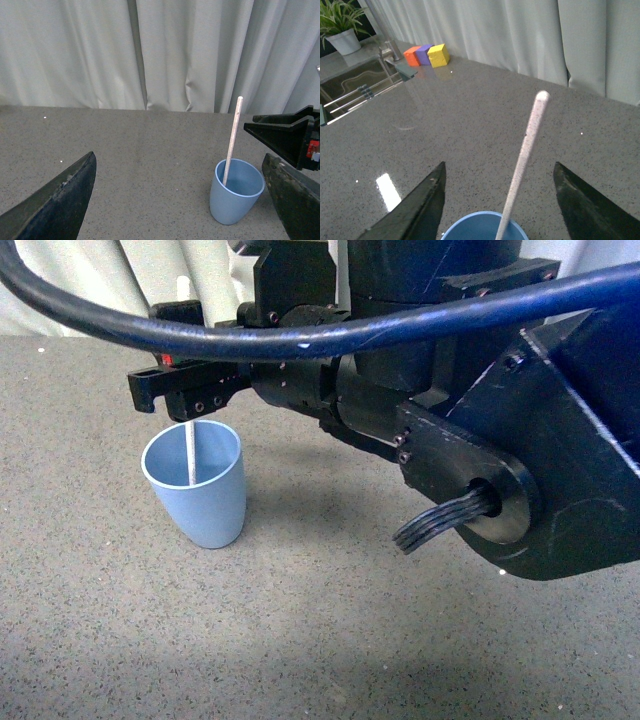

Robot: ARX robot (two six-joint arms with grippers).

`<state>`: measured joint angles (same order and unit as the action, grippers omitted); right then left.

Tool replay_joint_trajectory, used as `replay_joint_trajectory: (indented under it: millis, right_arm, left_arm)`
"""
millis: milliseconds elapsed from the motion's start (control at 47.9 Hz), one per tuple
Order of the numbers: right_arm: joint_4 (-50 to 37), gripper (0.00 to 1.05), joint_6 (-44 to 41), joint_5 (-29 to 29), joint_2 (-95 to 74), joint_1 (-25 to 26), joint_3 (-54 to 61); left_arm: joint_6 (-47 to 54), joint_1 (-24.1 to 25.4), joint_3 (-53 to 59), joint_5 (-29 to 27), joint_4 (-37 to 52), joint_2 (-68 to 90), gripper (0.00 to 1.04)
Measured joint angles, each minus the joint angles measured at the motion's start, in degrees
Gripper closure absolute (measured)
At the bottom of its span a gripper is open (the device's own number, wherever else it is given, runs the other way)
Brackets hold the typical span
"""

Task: Transfer chopsticks to blue cup

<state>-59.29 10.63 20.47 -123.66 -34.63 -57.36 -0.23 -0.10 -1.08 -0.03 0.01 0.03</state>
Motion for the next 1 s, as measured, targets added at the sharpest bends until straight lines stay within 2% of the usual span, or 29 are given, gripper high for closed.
replay_joint_trajectory:
  millis: [104, 209, 251, 313, 543, 856, 940, 1003]
  right_arm:
    - [-0.33, 0.25, 0.2, -2.45, 2.6, 0.52, 1.84]
    - [1.27, 0.1, 0.59, -7.65, 6.21, 1.66, 4.35]
    - [2.49, 0.07, 0.79, -9.73, 7.58, 2.23, 5.35]
    - [4.94, 0.1, 1.27, -13.53, 10.45, 3.63, 7.8]
    - [12.48, 0.09, 3.28, -25.18, 26.62, 11.56, 23.39]
    - [24.26, 0.09, -4.57, -39.43, 51.04, 16.02, 38.45]
    - [26.53, 0.09, -7.08, -40.94, 59.21, 17.03, 42.36]
    - [16.85, 0.21, -8.9, -35.36, 64.78, 19.71, 48.3]
  left_arm:
    - [0.0, 0.0, 0.0, 0.0, 0.0, 0.0, 0.07]
    - [0.02, 0.0, -0.02, -0.02, 0.0, 0.0, 0.07]
    - [0.02, 0.0, 0.0, 0.0, 0.0, 0.0, 0.07]
    - [0.02, 0.0, -0.02, 0.0, 0.0, 0.0, 0.07]
    - [0.02, 0.0, 0.0, 0.0, 0.0, 0.0, 0.07]
    - [0.0, 0.0, 0.0, 0.0, 0.0, 0.0, 0.07]
    - [0.0, 0.0, 0.0, 0.0, 0.0, 0.0, 0.07]
    - [0.02, 0.0, 0.0, 0.0, 0.0, 0.0, 0.07]
